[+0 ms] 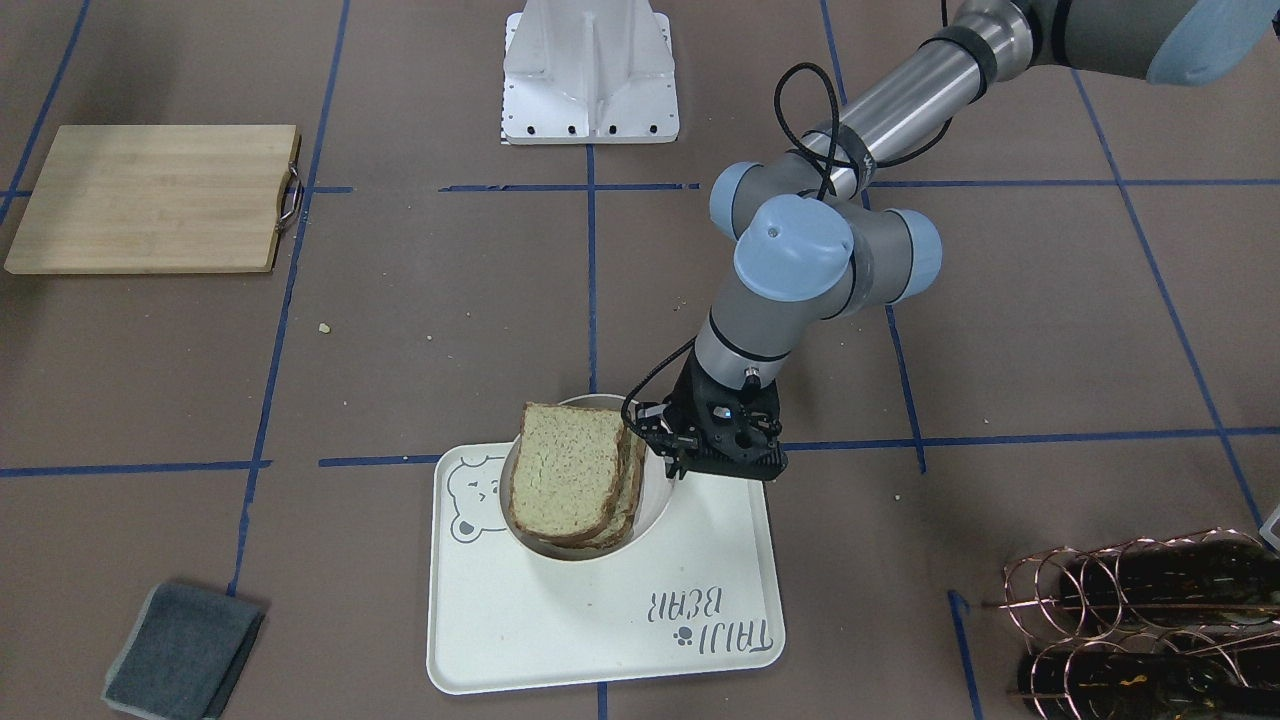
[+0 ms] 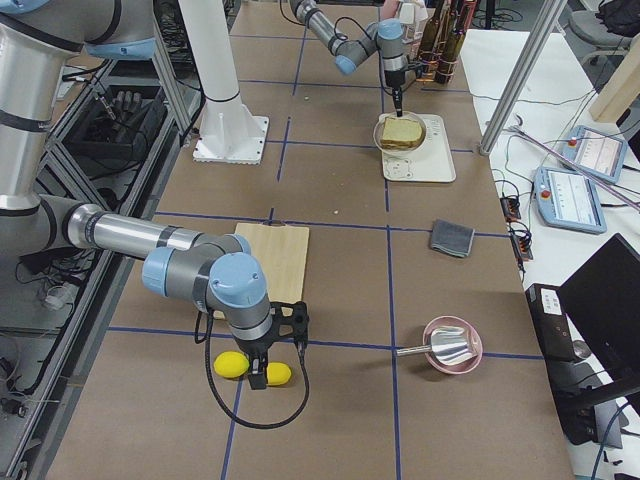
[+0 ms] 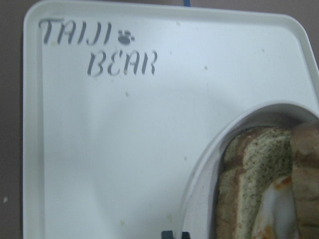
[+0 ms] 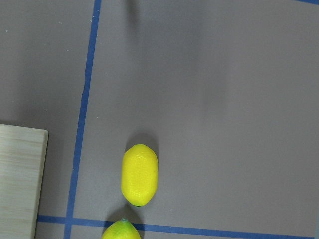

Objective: Make sandwich and place on tray

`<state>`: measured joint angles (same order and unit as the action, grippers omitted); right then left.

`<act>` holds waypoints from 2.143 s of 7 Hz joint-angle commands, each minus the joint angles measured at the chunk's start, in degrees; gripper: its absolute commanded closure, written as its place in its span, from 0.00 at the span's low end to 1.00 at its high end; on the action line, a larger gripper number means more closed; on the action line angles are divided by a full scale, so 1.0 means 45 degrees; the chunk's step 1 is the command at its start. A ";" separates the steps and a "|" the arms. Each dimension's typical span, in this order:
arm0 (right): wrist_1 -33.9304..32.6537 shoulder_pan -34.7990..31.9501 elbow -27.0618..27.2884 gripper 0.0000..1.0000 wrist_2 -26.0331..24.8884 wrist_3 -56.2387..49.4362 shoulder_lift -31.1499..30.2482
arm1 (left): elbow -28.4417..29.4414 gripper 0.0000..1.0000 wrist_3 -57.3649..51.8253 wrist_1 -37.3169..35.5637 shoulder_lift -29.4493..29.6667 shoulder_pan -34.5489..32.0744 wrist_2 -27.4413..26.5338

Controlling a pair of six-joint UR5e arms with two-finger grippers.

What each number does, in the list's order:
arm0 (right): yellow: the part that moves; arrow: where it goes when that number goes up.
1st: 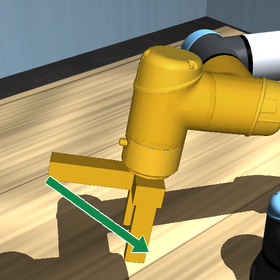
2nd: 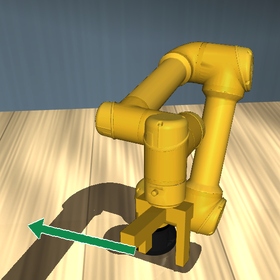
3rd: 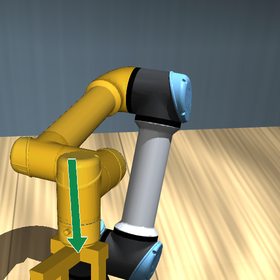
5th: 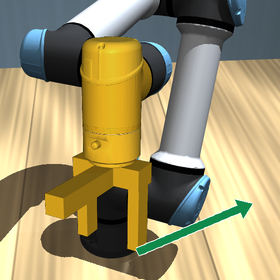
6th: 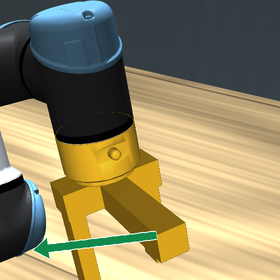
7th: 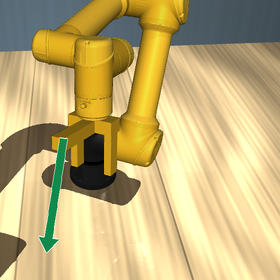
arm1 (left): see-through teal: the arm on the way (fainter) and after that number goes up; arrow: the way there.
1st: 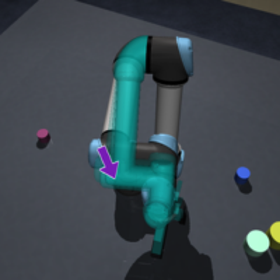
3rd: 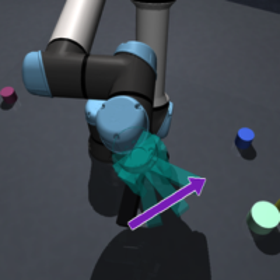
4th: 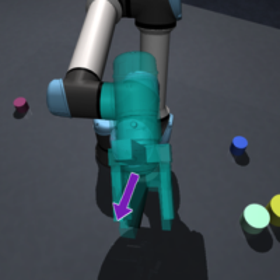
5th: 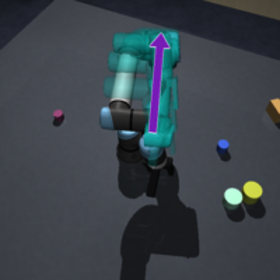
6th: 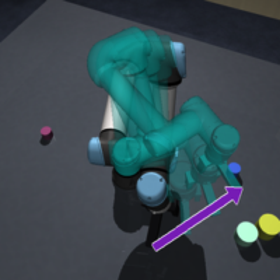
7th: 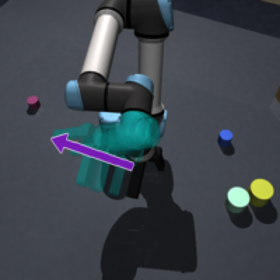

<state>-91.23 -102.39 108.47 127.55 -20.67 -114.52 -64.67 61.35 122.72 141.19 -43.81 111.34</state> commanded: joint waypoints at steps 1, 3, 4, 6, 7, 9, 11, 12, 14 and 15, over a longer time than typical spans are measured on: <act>0.0000 -0.0020 -0.0002 0.00 0.0014 -0.0054 -0.0019 | 0.1906 1.00 -0.0176 0.1494 0.0460 -0.0148 -0.0093; 0.0000 -0.0020 -0.0081 0.00 0.0034 -0.0074 -0.0019 | 0.1833 0.01 -0.1704 0.1518 0.0402 -0.0128 -0.0231; 0.0000 -0.0020 -0.0061 0.00 0.0034 -0.0074 -0.0019 | 0.1271 0.00 -0.2357 0.1440 0.0034 -0.0263 -0.0250; 0.0000 -0.0020 -0.0061 0.00 0.0053 -0.0074 -0.0019 | -0.2444 0.00 -0.3293 -0.0518 -0.1971 -0.0907 0.0544; -0.0019 -0.0020 -0.0080 0.00 0.0053 -0.0074 -0.0039 | -0.5520 0.00 -0.3939 -0.2467 -0.3528 -0.1064 0.0763; -0.0020 -0.0020 -0.0158 0.00 0.0073 -0.0074 -0.0097 | -1.0880 0.00 -0.6703 -0.5522 -0.7002 -0.1725 0.0804; -0.0039 -0.0020 -0.0178 0.00 0.0073 -0.0074 -0.0078 | -1.2095 0.00 -0.8409 -0.5611 -1.0173 -0.4698 0.3130; -0.0039 -0.0020 -0.0217 0.00 0.0073 -0.0074 -0.0097 | -1.1688 0.00 -0.9636 -0.5592 -1.1789 -0.6284 0.4482; -0.0078 -0.0020 -0.0295 0.00 0.0092 -0.0035 -0.0097 | -1.0070 0.00 -1.4567 -0.5883 -1.3440 -0.8300 0.4593; -0.0117 -0.0020 -0.0431 0.00 0.0112 -0.0035 -0.0078 | -0.9695 0.00 -1.5151 -0.7238 -1.3717 -0.8930 0.4593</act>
<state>-91.59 -102.48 107.04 127.96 -20.89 -114.94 -111.05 -0.22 95.11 82.11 -79.48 131.66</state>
